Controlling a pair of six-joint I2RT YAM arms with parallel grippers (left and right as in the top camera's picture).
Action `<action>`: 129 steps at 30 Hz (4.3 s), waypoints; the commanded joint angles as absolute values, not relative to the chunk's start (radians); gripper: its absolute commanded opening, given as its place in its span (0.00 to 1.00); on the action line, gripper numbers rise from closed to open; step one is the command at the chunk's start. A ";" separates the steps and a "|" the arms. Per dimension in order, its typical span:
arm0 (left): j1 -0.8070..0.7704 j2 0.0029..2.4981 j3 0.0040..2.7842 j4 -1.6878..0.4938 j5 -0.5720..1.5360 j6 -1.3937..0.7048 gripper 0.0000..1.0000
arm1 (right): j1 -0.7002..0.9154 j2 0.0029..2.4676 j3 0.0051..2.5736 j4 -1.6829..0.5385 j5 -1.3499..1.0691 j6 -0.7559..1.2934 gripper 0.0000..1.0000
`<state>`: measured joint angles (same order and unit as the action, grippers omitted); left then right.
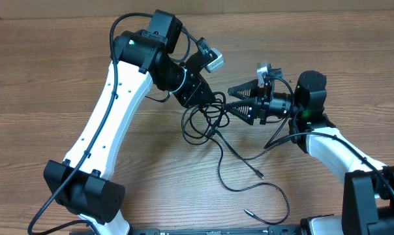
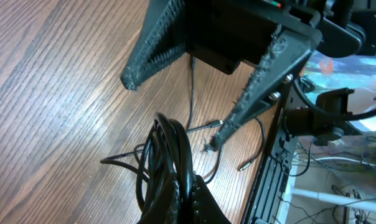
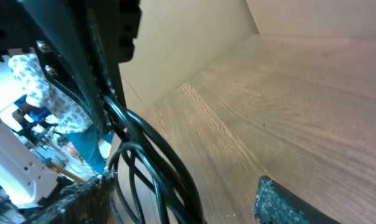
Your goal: Untangle cables
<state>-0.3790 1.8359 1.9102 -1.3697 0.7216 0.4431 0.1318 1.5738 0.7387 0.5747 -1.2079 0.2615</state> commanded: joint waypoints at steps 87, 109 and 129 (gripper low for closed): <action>-0.505 1.811 1.880 -1.285 0.525 0.370 0.15 | 0.136 1.566 0.748 0.594 -1.285 0.264 0.04; -0.502 1.811 1.880 -1.212 0.505 0.284 0.05 | 0.136 1.566 0.748 0.570 -1.286 0.264 0.16; -0.411 1.811 1.880 -1.079 0.385 -0.083 0.04 | 0.136 1.566 0.748 0.483 -1.289 0.264 0.24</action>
<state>-0.4221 1.8343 1.8668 -1.0901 0.4206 -0.0441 0.1318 1.5738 0.7444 0.4786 -1.2495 0.2680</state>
